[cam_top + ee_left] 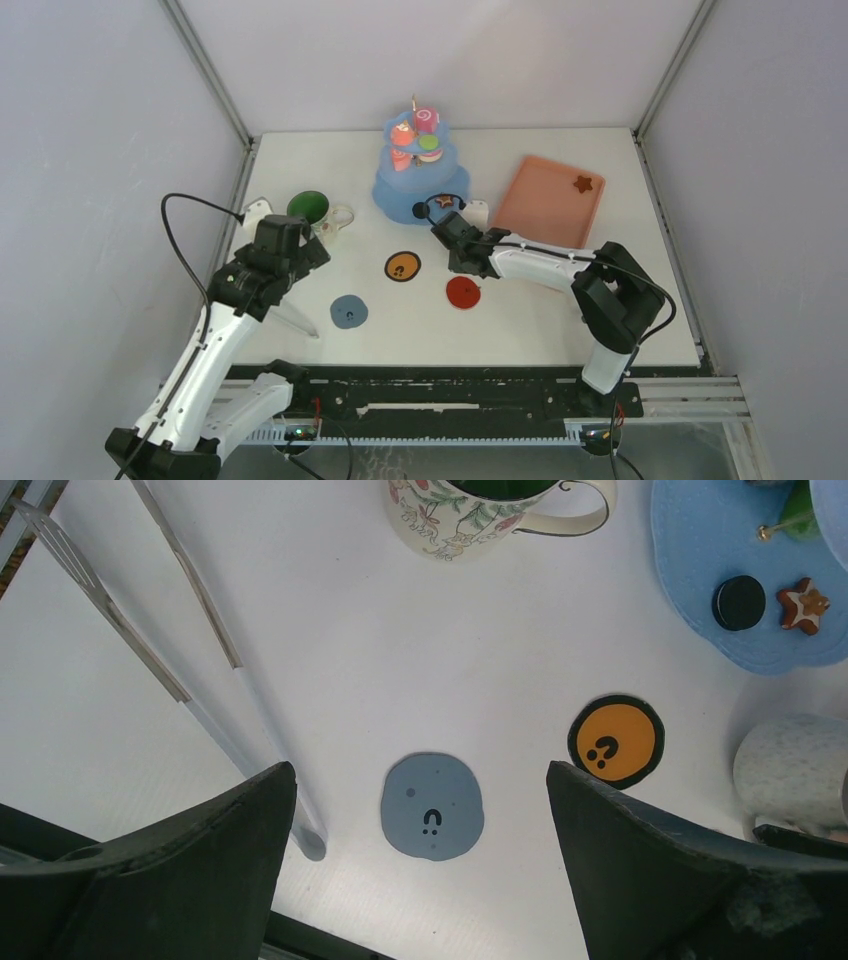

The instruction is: Serve the afternoon tea

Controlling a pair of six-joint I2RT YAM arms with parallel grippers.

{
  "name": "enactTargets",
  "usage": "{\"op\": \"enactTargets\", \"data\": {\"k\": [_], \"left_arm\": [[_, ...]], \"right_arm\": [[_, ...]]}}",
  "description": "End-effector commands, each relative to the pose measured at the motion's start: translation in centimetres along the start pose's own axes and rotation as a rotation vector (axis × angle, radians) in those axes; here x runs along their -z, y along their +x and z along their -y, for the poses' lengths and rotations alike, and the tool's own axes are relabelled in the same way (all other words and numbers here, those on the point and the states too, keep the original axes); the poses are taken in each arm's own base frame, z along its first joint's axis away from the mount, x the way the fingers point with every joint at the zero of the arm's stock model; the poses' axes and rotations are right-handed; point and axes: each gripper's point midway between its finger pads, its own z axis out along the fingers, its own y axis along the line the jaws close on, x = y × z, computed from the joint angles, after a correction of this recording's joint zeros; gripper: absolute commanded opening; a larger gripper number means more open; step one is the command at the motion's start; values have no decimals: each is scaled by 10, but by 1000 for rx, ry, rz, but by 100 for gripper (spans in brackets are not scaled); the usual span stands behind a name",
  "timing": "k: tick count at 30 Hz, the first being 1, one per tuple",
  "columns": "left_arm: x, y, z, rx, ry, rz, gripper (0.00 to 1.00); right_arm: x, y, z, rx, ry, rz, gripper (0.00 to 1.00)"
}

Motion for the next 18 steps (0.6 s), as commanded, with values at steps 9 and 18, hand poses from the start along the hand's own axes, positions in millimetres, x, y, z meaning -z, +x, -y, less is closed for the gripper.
{"op": "enactTargets", "data": {"k": [9, 18], "left_arm": [[1, -9, -4, 21, -11, 56, 100], [0, -10, -17, 54, -35, 47, 100]], "right_arm": [[69, -60, -47, 233, -182, 274, 0], [84, -44, -105, 364, -393, 293, 0]]}}
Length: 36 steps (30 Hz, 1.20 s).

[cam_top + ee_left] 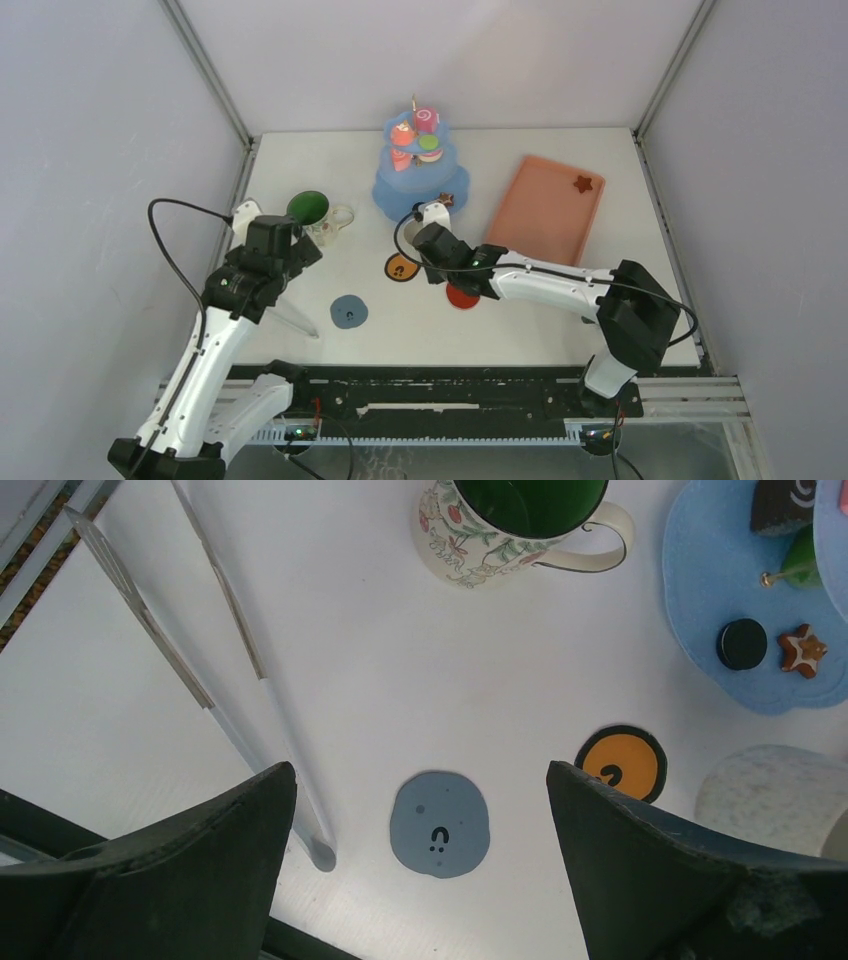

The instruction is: Serve the afternoon tea

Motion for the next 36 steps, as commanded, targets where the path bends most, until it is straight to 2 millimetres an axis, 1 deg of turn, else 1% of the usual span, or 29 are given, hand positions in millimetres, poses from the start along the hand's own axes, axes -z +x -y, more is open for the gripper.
{"op": "enactTargets", "data": {"k": [1, 3, 4, 6, 13, 22, 29, 36], "left_arm": [[0, 0, -6, 18, 1, 12, 100], [0, 1, -6, 17, 2, 10, 100], [0, 1, -7, 18, 1, 10, 100], [0, 2, -7, 19, 0, 8, 100], [2, 2, -8, 24, 1, 9, 100], [3, 3, -11, 24, -2, 11, 100], [3, 3, -10, 26, -1, 9, 100], [2, 4, -9, 25, 1, 3, 100]], "right_arm": [[6, -54, -33, 9, -118, 156, 0], [0, -51, -40, 34, -132, 134, 0], [-4, -46, -42, 46, -132, 115, 0], [-8, -47, -50, 64, -146, 101, 0], [-18, -34, -65, 112, -157, 49, 0], [-30, -17, -65, 128, -136, -25, 0], [-34, -13, -58, 116, -94, -36, 0], [-37, -8, -59, 107, -100, -52, 0]]}}
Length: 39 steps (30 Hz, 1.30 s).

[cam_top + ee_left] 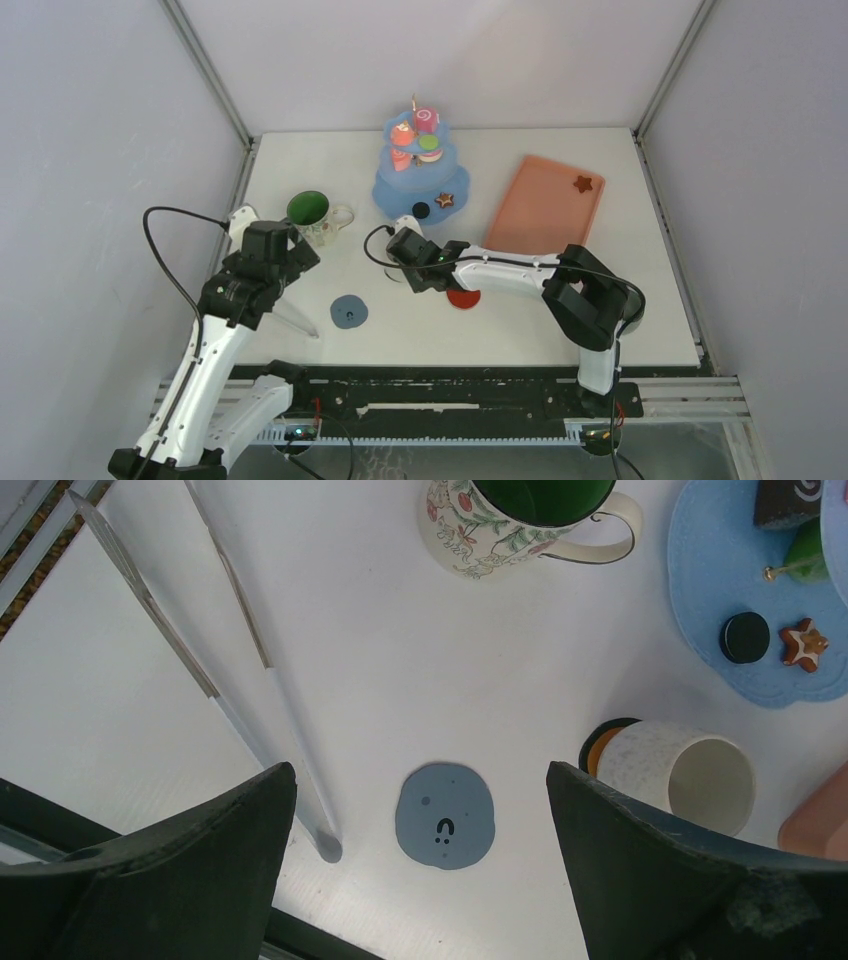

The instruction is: Serve the afternoon tea

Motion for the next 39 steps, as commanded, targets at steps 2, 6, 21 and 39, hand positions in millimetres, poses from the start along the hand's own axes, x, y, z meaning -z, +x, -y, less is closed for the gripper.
{"op": "enactTargets", "data": {"k": [2, 6, 21, 39], "left_arm": [[-2, 0, 1, 6, 2, 4, 100], [-5, 0, 5, 7, 7, -6, 100], [-32, -11, 49, 94, -20, -79, 98], [-127, -46, 166, 226, -126, -167, 80]], "right_arm": [[11, -46, -12, -58, -33, 130, 7], [19, -50, -14, -63, -50, 143, 34], [98, -80, 11, -127, -56, 283, 55], [145, -37, 99, -284, 63, 323, 55]]}}
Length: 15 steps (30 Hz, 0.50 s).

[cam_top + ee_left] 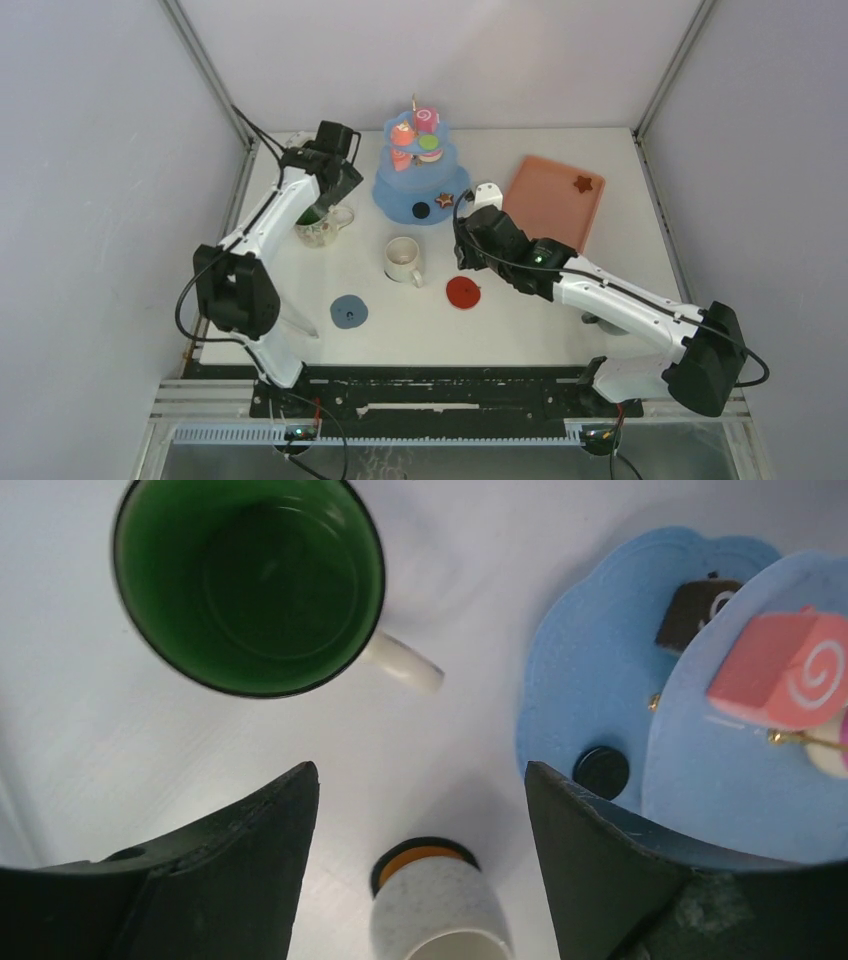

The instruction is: Serve the afternoon tea

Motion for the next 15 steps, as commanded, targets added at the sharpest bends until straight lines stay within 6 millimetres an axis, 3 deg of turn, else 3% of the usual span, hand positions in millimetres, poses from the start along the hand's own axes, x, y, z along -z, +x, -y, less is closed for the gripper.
{"op": "enactTargets", "data": {"k": [1, 6, 11, 15], "left_arm": [[2, -14, 29, 106, 18, 6, 80], [-10, -17, 28, 198, -43, 23, 79], [-11, -26, 24, 184, -120, 49, 78], [-21, -25, 32, 194, -116, 31, 78]], "right_arm": [[9, -6, 7, -32, 8, 30, 55], [10, -3, 11, -16, 17, 24, 55], [9, 0, 12, -11, 18, 16, 55], [6, 1, 9, -6, 5, 11, 55]]}}
